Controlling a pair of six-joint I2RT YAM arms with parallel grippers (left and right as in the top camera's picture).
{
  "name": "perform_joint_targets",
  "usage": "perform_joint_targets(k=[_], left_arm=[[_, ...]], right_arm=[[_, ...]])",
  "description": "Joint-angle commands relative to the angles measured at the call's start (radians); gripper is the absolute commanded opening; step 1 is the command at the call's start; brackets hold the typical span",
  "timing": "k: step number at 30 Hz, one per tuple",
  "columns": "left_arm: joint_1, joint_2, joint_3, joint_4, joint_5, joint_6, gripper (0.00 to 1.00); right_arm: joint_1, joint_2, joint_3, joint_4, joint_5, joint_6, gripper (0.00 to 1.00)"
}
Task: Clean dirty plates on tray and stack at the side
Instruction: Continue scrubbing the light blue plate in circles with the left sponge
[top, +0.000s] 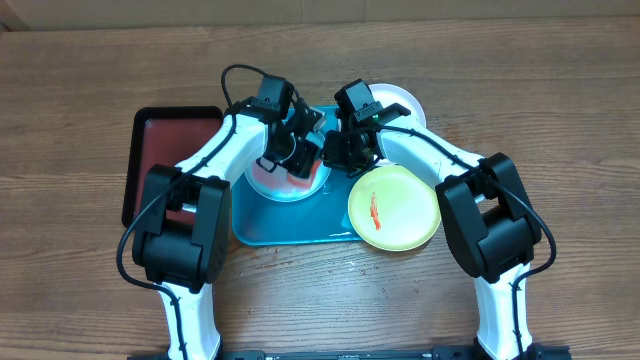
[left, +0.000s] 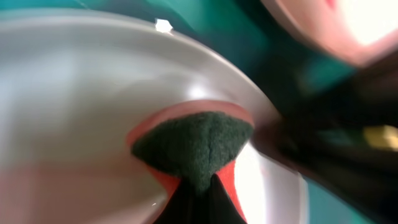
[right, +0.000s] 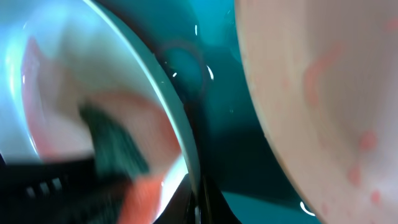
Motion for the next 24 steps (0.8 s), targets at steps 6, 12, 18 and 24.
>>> perform_joint_targets(k=[6, 12, 18, 24], left_arm=[[-0.006, 0.028, -0.01, 0.084, -0.643, -0.355, 0.04], [-0.006, 0.028, -0.01, -0.077, -0.717, -0.385, 0.04], [-0.006, 0.028, -0.01, -0.3, -0.645, -0.361, 0.04], [-0.006, 0.028, -0.01, -0.367, -0.328, -0.029, 0.04]], right_arm=[[0.005, 0.004, 0.007, -0.003, -0.041, 0.0, 0.04], [0.007, 0.004, 0.007, -0.004, -0.031, 0.001, 0.04], [0.007, 0.004, 0.007, -0.003, -0.031, 0.001, 0.04], [0.007, 0.004, 0.007, -0.003, -0.032, 0.001, 0.04]])
